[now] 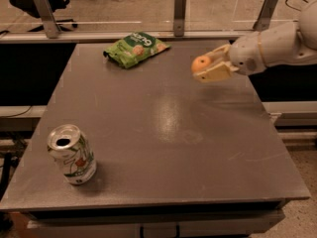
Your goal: Move orange near green rice chip bag
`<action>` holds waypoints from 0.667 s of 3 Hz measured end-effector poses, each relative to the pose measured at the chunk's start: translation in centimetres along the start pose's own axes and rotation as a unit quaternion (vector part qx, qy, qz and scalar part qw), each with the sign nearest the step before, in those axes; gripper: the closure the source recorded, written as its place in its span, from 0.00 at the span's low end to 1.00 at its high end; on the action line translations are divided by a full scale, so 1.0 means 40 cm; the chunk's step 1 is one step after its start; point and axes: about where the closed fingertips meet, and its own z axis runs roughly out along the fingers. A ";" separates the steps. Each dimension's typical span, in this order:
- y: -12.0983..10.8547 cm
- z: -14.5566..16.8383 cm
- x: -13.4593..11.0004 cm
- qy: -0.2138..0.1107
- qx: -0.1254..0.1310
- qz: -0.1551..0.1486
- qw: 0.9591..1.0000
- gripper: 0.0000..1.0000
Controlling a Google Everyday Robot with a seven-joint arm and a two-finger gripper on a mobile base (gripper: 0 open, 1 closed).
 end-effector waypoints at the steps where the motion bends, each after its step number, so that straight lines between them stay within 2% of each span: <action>1: -0.069 0.121 -0.069 -0.032 0.001 -0.011 0.999 1.00; 2: -0.139 0.225 -0.109 -0.055 0.004 -0.012 0.998 1.00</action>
Offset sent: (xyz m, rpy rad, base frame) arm 0.1434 0.1064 -0.0107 0.1452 -0.0919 0.0125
